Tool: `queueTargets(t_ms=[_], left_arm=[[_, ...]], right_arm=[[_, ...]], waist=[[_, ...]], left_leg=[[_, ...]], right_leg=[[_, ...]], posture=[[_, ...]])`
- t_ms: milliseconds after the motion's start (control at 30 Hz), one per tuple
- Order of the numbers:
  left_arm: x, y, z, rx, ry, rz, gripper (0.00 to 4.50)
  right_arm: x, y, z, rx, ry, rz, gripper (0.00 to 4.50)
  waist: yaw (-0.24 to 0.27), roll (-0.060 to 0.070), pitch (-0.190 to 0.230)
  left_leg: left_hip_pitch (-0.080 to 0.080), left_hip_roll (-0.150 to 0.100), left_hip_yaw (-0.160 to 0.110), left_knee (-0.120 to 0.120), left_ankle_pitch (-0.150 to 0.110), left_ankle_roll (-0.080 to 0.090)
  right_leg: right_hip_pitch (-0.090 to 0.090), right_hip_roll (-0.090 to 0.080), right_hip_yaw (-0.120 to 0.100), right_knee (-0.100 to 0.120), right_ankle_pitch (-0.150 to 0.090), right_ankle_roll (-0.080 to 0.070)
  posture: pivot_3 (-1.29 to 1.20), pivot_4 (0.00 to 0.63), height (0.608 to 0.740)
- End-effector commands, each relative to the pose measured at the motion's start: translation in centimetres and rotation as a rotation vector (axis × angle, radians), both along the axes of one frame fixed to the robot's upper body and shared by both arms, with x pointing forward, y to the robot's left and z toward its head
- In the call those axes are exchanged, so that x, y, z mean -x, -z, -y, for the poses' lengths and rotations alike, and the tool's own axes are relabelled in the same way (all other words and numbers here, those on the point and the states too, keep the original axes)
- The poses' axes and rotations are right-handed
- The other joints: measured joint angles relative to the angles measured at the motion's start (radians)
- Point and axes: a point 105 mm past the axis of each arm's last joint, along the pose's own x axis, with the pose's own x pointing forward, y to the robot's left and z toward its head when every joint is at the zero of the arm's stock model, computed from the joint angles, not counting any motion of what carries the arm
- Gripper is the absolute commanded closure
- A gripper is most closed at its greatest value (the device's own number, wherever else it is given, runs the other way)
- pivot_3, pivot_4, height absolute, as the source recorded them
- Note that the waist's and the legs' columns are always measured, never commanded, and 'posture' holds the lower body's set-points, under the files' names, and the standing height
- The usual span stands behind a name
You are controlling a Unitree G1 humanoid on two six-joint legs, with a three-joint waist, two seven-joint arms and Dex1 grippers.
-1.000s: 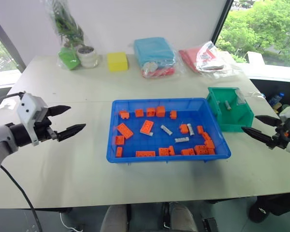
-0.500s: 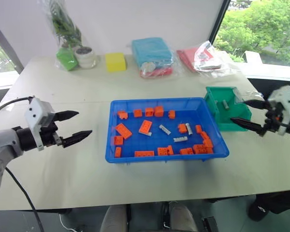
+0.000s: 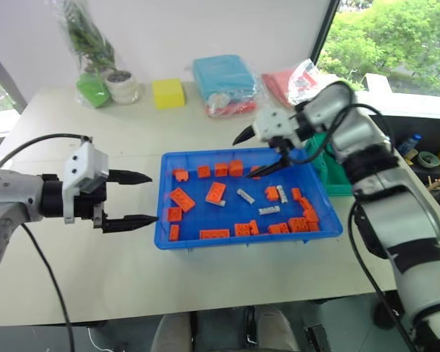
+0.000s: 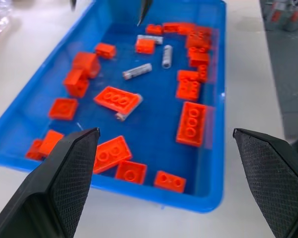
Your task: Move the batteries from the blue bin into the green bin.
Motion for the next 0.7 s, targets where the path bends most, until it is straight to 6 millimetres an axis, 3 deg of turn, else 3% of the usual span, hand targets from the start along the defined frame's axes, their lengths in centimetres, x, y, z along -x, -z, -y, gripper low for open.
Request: queueTargets(t_ms=[33, 267, 700], left_arm=[[0.9, -0.8, 0.5, 0.001, 0.007, 0.028, 0.0], [2.4, -0.3, 0.9, 0.027, -0.057, 0.022, 0.0], [2.6, -1.5, 0.9, 0.044, -0.107, 0.058, 0.0]], right_arm=[[-0.6, 0.5, -1.0, 0.161, -0.122, 0.198, 0.06], [-0.8, 2.1, -4.4, 0.226, -0.255, 0.378, 0.06], [-0.3, 5.1, -6.4, 0.195, -0.344, 0.479, 0.06]], waist=[[0.0, -0.001, 0.0], [-0.009, -0.001, 0.001], [-0.006, -0.002, 0.0]], left_leg=[[0.0, 0.0, 0.0, 0.0, 0.0, -0.001], [0.0, 0.0, 0.002, -0.001, 0.002, -0.003], [0.002, 0.0, 0.003, 0.0, 0.002, -0.003]], right_leg=[[0.0, 0.0, 0.0, 0.0, 0.0, 0.0], [-0.001, 0.001, 0.007, 0.004, 0.001, -0.001], [-0.003, 0.001, 0.009, 0.005, 0.001, -0.003]], posture=[[0.0, 0.15, 0.704], [0.0, 0.15, 0.704], [0.0, 0.15, 0.704]])
